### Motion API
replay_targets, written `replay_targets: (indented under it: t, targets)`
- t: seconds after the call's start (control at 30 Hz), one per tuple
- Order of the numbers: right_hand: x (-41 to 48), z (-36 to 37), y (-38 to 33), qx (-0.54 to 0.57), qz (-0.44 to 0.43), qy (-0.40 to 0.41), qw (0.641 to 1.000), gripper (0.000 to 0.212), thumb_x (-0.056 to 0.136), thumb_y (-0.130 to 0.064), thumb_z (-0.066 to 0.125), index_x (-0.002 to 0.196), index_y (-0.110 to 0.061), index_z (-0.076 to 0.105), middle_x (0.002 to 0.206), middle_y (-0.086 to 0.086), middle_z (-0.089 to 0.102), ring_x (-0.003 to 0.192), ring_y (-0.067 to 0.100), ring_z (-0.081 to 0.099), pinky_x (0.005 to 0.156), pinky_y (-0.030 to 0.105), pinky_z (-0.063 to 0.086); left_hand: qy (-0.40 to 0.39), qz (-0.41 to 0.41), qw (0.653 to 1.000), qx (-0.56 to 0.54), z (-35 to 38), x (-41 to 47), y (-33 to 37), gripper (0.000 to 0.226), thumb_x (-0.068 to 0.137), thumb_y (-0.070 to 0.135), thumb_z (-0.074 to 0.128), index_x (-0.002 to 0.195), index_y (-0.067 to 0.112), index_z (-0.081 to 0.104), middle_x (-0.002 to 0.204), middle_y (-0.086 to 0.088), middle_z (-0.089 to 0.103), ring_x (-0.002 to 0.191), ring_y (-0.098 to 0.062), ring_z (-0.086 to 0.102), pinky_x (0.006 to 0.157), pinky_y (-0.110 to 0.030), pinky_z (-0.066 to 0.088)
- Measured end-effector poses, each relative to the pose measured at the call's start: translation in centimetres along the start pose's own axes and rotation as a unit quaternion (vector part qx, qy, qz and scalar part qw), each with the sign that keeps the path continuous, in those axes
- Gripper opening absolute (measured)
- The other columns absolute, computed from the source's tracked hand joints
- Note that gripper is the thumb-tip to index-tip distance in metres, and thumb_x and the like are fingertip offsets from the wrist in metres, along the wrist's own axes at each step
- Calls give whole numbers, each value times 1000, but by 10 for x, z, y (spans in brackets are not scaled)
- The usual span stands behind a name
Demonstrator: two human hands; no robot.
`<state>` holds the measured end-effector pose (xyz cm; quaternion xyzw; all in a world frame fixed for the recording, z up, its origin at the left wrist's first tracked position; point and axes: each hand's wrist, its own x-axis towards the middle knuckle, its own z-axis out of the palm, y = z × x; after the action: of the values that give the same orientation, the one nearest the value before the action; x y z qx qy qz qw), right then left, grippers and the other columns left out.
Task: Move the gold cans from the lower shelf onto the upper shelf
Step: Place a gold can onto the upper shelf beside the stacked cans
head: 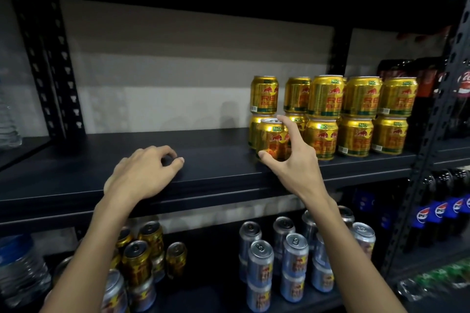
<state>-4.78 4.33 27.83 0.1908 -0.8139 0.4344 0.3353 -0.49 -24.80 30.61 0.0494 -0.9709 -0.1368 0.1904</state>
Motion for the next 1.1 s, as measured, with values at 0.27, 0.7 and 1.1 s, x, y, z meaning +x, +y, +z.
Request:
replay_targets:
  t: [0.27, 0.7, 1.1]
  targets:
    - [-2, 1, -1, -3, 5, -2, 1000, 87, 88, -34, 78, 156, -43, 24, 128, -21, 51, 110, 1, 57, 95, 22, 49, 9, -7, 1000, -7, 1, 1, 0, 38, 96, 62, 40, 122, 41, 56, 126, 6, 59, 106, -19, 55, 78, -37, 40]
    - [-27, 13, 2, 4, -24, 50, 998, 99, 89, -36, 77, 163, -27, 12, 160, -3, 29, 148, 11, 27, 119, 28, 25, 296, 8, 955, -37, 16, -33, 6, 25, 94, 42, 49, 93, 26, 68, 78, 6, 63, 76, -26, 60, 65, -33, 36]
    - [-170, 109, 21, 158, -68, 84, 982, 37, 89, -13, 63, 125, -5, 60, 137, 16, 53, 135, 25, 49, 113, 33, 40, 381, 134, 911, -85, 154, -125, -39, 34, 89, 11, 56, 121, 4, 63, 147, -17, 45, 138, -31, 41, 111, -40, 33]
